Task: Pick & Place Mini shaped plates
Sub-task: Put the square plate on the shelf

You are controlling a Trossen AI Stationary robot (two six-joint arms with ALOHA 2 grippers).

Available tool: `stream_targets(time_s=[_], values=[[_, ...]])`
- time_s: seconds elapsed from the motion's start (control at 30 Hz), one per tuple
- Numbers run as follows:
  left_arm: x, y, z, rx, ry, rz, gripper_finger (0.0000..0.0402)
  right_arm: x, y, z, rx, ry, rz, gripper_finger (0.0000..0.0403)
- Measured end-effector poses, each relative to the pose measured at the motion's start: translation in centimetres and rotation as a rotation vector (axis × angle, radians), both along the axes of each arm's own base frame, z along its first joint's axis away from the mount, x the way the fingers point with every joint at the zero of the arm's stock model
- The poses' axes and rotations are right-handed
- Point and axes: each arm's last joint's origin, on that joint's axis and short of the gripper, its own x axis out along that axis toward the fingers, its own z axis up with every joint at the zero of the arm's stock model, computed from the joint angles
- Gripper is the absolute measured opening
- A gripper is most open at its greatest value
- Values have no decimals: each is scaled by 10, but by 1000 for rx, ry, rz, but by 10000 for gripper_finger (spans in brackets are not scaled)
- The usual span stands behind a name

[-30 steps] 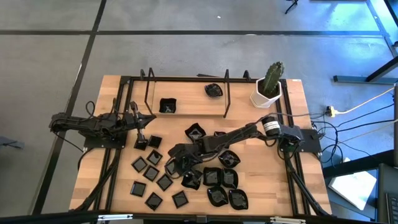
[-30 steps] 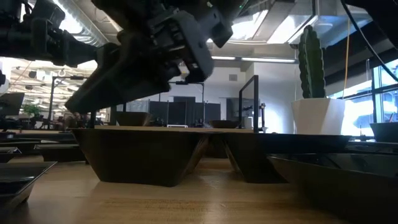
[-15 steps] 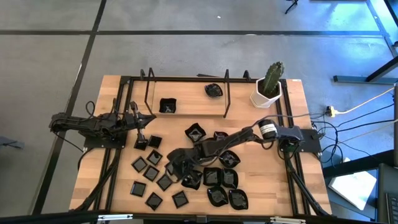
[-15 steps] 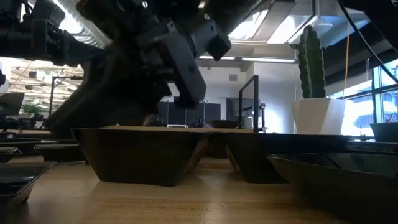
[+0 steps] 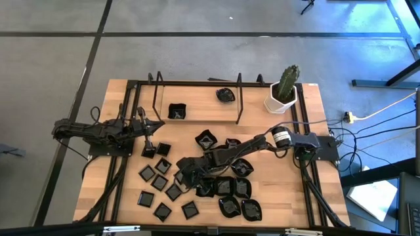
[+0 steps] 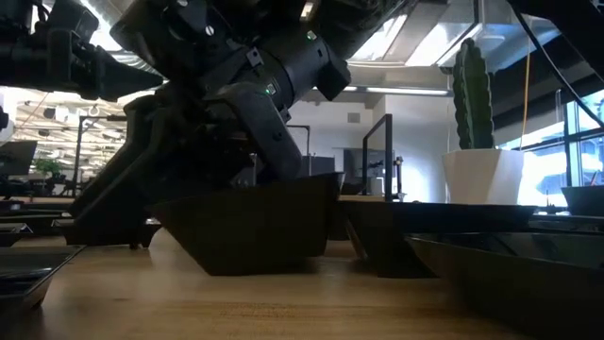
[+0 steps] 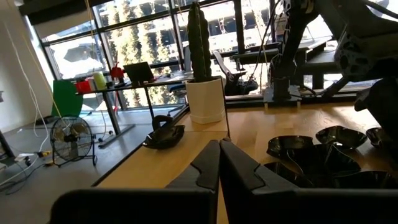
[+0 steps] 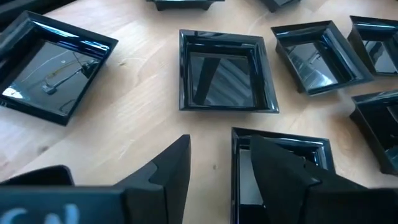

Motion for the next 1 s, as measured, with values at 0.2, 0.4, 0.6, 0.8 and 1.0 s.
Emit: stream_targets(time_s=[0.2,0.4,0.6,0.8,1.0], values=[[0,0,0,1,0,0,6,1,-4,0,-11,-1,-24,165],[0,0,0,1,-1,0,6,3,-11,0,1,11,-58,165],[0,0,0,1,-1,1,2,2,-14,-2,-3,39,-87,165],[0,0,0,1,-2,0,8,5,-13,25,-32,113,-102,165],[0,0,0,1,-2,1,10,3,-6,49,-44,163,-92,165]])
